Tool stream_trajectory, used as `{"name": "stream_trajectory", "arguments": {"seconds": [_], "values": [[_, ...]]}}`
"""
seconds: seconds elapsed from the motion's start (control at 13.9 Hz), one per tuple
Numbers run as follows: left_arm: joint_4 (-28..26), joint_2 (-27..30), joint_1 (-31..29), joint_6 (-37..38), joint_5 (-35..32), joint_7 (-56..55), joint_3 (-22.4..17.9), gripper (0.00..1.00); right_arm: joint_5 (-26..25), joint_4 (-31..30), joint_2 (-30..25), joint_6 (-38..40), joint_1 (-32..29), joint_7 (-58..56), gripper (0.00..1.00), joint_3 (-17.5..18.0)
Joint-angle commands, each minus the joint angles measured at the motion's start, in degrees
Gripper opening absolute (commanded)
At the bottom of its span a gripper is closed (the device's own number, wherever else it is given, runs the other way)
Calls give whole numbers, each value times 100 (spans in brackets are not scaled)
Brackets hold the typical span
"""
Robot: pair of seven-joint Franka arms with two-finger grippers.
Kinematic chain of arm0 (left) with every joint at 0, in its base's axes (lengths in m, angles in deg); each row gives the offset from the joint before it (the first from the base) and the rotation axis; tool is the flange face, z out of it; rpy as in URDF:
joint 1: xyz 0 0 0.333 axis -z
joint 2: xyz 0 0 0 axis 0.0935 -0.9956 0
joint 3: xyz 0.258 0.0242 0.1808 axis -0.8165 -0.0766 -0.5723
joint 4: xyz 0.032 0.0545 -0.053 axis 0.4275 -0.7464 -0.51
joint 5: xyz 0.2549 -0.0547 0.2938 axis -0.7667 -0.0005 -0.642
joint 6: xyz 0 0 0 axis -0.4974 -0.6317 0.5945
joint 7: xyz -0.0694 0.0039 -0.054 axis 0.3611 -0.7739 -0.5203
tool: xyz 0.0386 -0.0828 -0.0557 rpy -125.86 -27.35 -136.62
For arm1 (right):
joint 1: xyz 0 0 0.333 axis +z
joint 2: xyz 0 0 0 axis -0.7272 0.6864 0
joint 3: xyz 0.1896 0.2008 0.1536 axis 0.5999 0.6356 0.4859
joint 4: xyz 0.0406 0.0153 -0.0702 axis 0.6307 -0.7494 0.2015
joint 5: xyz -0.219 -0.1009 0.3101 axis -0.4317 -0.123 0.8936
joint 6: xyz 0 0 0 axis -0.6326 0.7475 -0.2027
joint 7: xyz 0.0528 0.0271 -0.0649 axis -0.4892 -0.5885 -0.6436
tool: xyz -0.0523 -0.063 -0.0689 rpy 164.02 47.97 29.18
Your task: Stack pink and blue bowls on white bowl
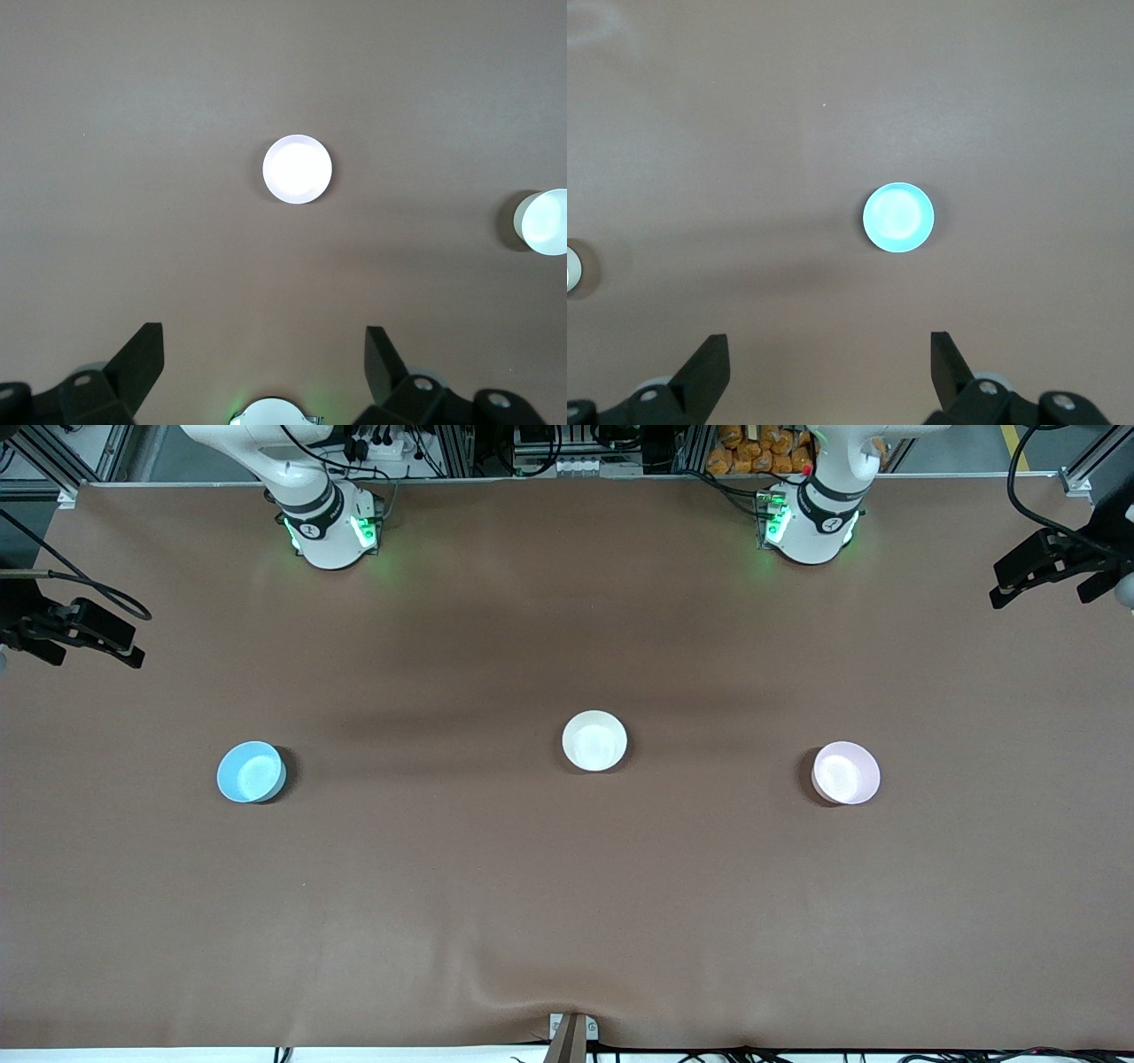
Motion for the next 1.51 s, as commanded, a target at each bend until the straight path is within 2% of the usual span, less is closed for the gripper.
{"name": "stream_trajectory", "arguments": {"seconds": [0.0, 1.0, 1.43], "values": [[29, -10, -27, 86, -47, 111, 26, 100, 19, 65, 19, 26, -108, -3, 100, 70], [-120, -168, -27, 7, -29, 111, 26, 100, 19, 65, 19, 26, -116, -3, 100, 70], [-507, -168, -27, -327, 50, 111, 26, 100, 19, 65, 28, 17, -116, -3, 100, 70]]}}
